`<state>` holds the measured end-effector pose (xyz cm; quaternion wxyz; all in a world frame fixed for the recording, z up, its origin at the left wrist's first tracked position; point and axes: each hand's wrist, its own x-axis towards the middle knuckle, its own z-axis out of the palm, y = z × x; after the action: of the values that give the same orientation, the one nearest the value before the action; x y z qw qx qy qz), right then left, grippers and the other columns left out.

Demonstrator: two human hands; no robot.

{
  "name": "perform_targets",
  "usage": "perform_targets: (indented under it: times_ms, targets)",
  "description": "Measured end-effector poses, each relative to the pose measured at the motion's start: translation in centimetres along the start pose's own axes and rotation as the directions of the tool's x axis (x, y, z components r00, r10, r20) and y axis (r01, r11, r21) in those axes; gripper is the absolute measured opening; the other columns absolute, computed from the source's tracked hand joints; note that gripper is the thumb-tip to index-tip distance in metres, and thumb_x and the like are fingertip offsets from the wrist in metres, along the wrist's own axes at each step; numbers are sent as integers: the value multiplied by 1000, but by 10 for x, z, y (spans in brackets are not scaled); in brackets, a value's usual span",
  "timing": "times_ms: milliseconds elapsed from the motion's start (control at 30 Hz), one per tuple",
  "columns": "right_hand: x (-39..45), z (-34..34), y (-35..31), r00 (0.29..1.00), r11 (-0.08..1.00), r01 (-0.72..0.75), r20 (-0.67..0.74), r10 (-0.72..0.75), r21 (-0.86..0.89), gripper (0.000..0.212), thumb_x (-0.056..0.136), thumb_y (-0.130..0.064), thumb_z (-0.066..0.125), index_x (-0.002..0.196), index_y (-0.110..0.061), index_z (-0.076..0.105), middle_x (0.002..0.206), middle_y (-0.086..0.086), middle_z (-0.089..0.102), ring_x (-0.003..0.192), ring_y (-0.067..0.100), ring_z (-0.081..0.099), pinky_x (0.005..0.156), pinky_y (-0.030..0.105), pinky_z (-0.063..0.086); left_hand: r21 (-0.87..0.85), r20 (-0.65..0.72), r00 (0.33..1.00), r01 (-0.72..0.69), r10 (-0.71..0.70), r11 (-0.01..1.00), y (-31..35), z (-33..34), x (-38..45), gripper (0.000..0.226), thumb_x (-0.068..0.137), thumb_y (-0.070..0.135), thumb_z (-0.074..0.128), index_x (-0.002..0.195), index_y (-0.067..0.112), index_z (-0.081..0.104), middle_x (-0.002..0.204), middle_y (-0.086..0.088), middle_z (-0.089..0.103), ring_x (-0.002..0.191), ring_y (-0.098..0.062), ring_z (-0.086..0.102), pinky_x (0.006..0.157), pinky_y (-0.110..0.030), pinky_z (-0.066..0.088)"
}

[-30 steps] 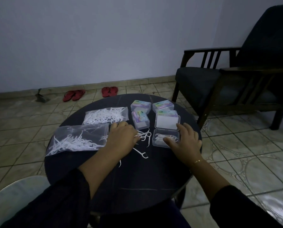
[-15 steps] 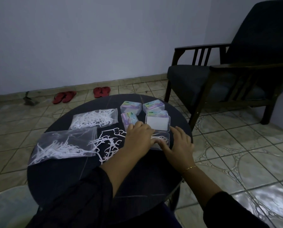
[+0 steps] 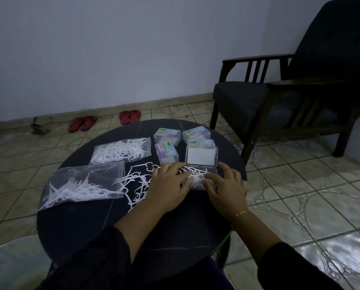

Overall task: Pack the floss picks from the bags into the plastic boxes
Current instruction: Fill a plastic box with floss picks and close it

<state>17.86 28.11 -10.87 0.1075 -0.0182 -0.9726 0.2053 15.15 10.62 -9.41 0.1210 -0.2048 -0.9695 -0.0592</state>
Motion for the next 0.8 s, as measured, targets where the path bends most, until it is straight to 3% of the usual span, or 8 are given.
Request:
perform_targets:
  times_ms: [167,300,467,600,700,800]
  targets:
    - [-1,1,-1,1000,1000,1,-11,-2,-4,36,95,-49,40,127,-39,52,151,-7,27,134,18,21,101,38,24,-42,57,998,-16,18,999,8,-4,2,46,99,43,31,143,32,35,146,13,35,132,-13,25,102,-35,18]
    - [0,1,-1,1000,1000,-14,-15,14,3,42,94,-50,42,134,-37,44,149,-9,30,133,16,24,101,37,24,-84,7,1000,-28,29,996,7,-4,1,40,98,42,36,135,33,49,136,15,46,125,-12,31,97,-31,19]
    - [-1,1,-3,1000,1000,-16,10,16,-23,45,95,-50,38,137,-34,41,151,-6,27,135,17,21,103,37,23,-128,16,999,-33,35,991,9,-3,4,49,95,34,44,144,34,35,129,14,53,116,-11,37,93,-30,21]
    - [-1,1,-3,1000,1000,-2,22,3,-30,43,96,-49,36,137,-34,42,152,-4,25,136,19,20,104,39,22,-234,29,999,36,-30,972,8,-1,6,58,92,27,46,146,36,27,128,8,52,117,-12,37,98,-32,24]
    - [-1,2,-2,1000,999,-13,7,13,-29,45,95,-51,36,136,-34,43,152,-5,24,136,19,20,103,39,23,-175,-18,997,77,-81,982,10,-5,6,59,92,26,44,148,28,24,143,7,40,123,-14,30,98,-32,23]
    - [-1,3,-2,1000,999,-20,4,20,-37,45,95,-52,36,134,-32,46,152,-5,25,136,19,20,103,39,22,-152,20,991,135,-134,979,15,-13,5,56,96,26,40,149,26,21,139,2,43,122,-16,29,100,-32,22]
